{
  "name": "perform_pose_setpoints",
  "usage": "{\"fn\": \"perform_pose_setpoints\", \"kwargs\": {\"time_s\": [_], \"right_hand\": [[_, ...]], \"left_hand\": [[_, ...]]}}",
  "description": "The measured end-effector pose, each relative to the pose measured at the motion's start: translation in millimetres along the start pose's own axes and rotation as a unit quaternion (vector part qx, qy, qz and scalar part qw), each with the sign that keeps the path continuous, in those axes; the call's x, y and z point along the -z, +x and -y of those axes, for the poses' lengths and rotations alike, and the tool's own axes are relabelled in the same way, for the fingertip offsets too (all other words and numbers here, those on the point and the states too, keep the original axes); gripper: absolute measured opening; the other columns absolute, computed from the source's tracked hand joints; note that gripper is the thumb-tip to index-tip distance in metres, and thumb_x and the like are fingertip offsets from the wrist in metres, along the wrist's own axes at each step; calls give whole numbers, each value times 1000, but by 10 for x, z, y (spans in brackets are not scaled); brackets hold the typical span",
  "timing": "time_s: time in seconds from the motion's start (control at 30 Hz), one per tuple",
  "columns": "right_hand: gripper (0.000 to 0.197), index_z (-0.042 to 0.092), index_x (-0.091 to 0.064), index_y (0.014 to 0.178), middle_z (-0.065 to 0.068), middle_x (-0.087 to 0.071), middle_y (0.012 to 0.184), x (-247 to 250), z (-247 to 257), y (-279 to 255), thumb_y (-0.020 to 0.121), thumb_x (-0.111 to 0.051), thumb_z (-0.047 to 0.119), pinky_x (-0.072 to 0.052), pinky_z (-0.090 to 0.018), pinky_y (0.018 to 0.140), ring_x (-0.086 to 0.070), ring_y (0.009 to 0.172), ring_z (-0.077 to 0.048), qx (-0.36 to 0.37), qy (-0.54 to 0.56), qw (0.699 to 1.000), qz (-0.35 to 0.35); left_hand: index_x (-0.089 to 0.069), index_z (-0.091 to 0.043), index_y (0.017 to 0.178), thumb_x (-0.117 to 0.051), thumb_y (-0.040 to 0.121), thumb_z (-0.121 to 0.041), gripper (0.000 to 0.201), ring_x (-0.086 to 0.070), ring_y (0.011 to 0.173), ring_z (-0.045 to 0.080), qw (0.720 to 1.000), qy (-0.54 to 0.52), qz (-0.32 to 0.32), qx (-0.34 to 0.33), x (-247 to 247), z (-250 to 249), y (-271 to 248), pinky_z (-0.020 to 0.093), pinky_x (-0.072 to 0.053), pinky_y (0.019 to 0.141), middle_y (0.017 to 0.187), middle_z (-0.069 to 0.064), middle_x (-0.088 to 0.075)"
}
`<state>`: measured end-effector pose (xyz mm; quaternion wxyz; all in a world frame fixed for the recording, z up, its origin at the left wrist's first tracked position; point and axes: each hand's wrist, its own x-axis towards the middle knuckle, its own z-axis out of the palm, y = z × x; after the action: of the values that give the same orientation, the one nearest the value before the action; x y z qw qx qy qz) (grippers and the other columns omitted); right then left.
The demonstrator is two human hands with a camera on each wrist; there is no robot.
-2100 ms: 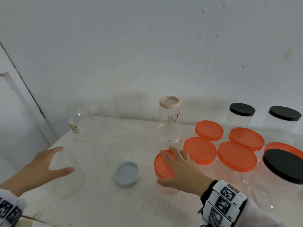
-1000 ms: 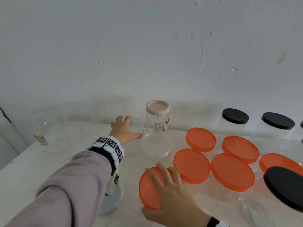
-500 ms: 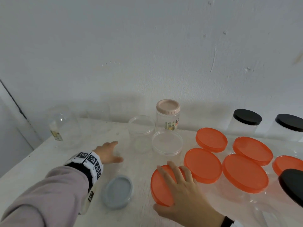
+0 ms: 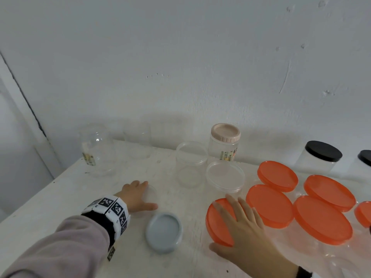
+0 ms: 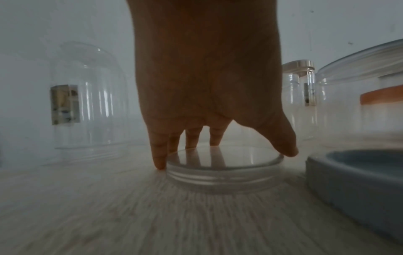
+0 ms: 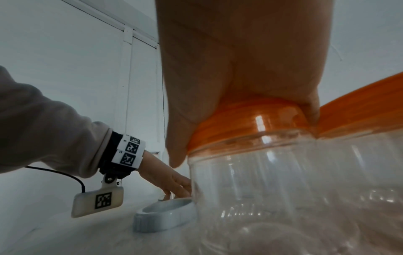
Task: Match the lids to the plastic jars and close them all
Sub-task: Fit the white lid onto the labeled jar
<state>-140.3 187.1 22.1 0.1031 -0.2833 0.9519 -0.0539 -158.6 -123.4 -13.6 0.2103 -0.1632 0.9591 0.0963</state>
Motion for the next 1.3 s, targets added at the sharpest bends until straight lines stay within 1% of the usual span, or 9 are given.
{"fn": "perform_pose_setpoints", "kwargs": {"time_s": [0.1, 0.23, 0.37, 0.5, 0.6, 0.77, 0.97, 1.13, 1.3], "right_hand": [[82, 45, 3, 148, 8, 22, 156, 88, 164, 45, 87, -49, 59, 7, -43, 118, 21, 146, -24, 11, 1, 1000, -6], [78, 42, -5, 150, 14, 13, 157, 269, 508, 226, 89, -51, 58, 1, -35, 118, 16, 146, -14, 59, 83, 995, -15], [69, 31, -27, 148, 6, -19, 154, 432, 957, 717, 89, -59, 48, -18, -29, 114, -14, 143, -13, 95, 194, 974, -65], [57, 20, -42, 140, 2, -39, 141, 519, 1341, 1428, 90, -61, 38, -28, -23, 97, -36, 131, -17, 73, 287, 951, -92], [54, 15, -42, 139, -4, -41, 139, 533, 1492, 1993, 92, -60, 35, -33, -27, 93, -39, 128, -22, 53, 304, 947, -89], [60, 10, -36, 142, -10, -38, 141, 600, 1601, 2755, 92, -59, 35, -37, -38, 101, -38, 128, -28, 37, 270, 958, -83], [79, 20, -26, 148, -13, -29, 144, 703, 1810, 3346, 86, -63, 53, -36, -48, 102, -27, 134, -32, 48, 178, 981, -66], [86, 16, -30, 145, -15, -33, 140, 689, 1877, 3613, 81, -63, 64, -36, -47, 104, -32, 128, -36, 13, 98, 995, -28], [88, 10, -29, 140, -15, -37, 134, 671, 1850, 3606, 77, -74, 52, -44, -43, 97, -43, 119, -33, -2, 144, 988, -52]], "left_hand": [[-1, -16, 153, -54, 85, -64, 99, -10, 147, 27, 1000, -29, 0, 8, -4, 196, -22, 41, -18, 118, 160, 8, -3], [-2, -16, 153, -59, 83, -60, 100, -5, 148, 24, 997, -71, 2, 4, -19, 469, -54, 39, -15, 119, 160, 8, -3], [-7, -16, 153, -65, 77, -61, 106, -11, 146, 23, 995, -99, -17, -8, -44, 623, -70, 40, -19, 118, 158, 7, -12], [-7, -18, 153, -65, 76, -62, 106, -8, 147, 20, 993, -112, -32, -15, -92, 672, -74, 40, -19, 118, 159, 3, -9], [-9, -22, 152, -61, 77, -63, 100, -10, 146, 19, 993, -109, -41, -12, -119, 683, -85, 39, -23, 115, 158, 0, -9], [-7, -26, 153, -62, 74, -68, 105, -4, 147, 17, 991, -128, -42, -18, -118, 721, -78, 36, -20, 117, 160, -3, -1], [-4, -30, 153, -62, 72, -70, 106, 0, 147, 15, 989, -136, -53, -27, -139, 752, -82, 33, -18, 117, 160, -6, 3], [0, -33, 152, -62, 73, -68, 106, 5, 147, 14, 989, -138, -47, -32, -162, 759, -43, 32, -13, 118, 160, -8, 9], [1, -34, 152, -63, 74, -67, 106, 6, 147, 14, 989, -144, -29, -28, -146, 750, -30, 33, -13, 118, 160, -8, 10]]}}
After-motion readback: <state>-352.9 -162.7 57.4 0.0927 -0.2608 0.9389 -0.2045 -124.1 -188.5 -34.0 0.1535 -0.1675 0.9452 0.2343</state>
